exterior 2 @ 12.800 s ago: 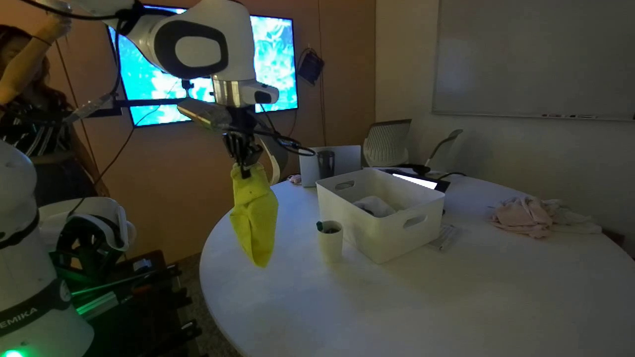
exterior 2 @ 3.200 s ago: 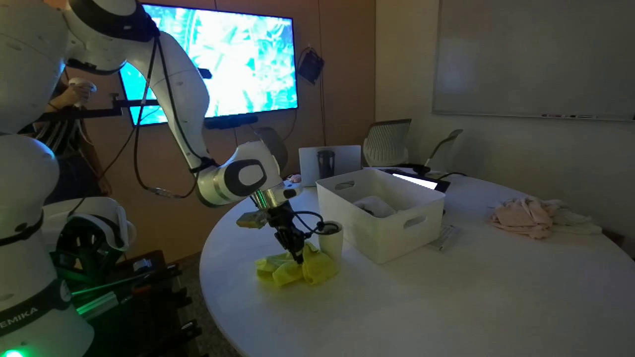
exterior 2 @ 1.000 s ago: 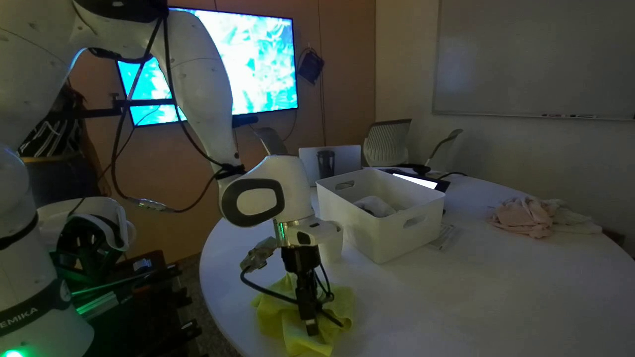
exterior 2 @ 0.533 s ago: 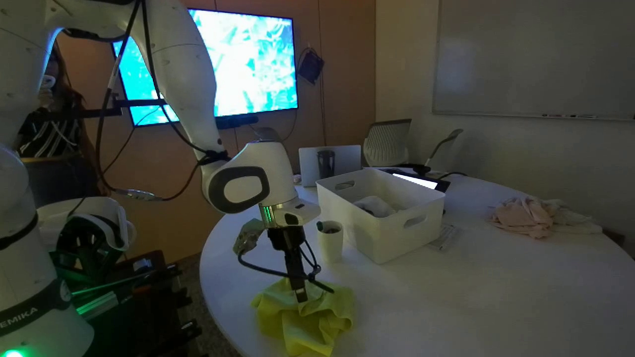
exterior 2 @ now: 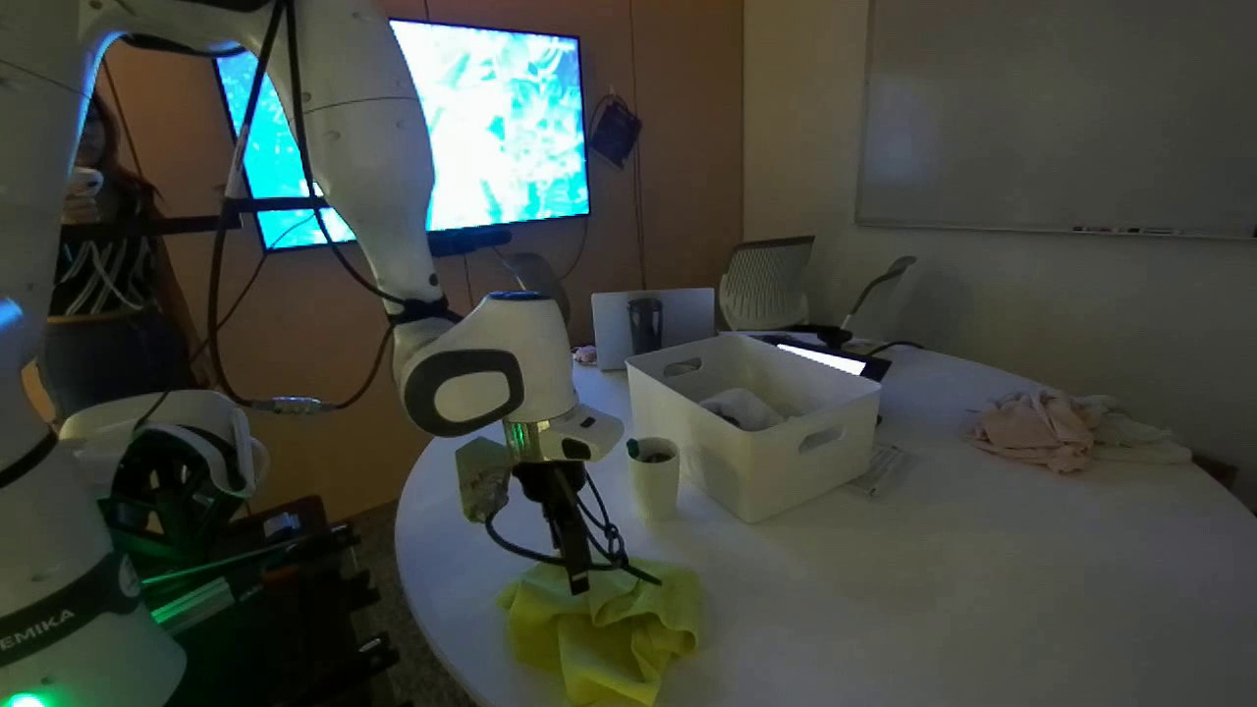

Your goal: Put each towel in the white box, and each item from the towel in the white mug

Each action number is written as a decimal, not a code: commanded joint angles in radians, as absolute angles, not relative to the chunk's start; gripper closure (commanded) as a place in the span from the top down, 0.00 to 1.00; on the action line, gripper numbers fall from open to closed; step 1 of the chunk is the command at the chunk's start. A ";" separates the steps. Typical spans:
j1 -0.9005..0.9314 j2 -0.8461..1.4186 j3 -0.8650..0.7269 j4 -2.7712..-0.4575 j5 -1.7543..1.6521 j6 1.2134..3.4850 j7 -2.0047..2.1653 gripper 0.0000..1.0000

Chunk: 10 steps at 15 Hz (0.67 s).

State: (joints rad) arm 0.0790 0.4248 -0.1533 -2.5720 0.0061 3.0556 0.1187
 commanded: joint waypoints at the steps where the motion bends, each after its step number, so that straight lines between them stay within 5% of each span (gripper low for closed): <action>1: -0.117 0.445 0.000 -2.558 0.026 3.069 -0.011 1.00; 10: -0.336 0.525 0.142 -2.477 0.029 3.064 -0.142 1.00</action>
State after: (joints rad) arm -0.2921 0.4978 0.1044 -2.5173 0.0131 3.0552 -0.0996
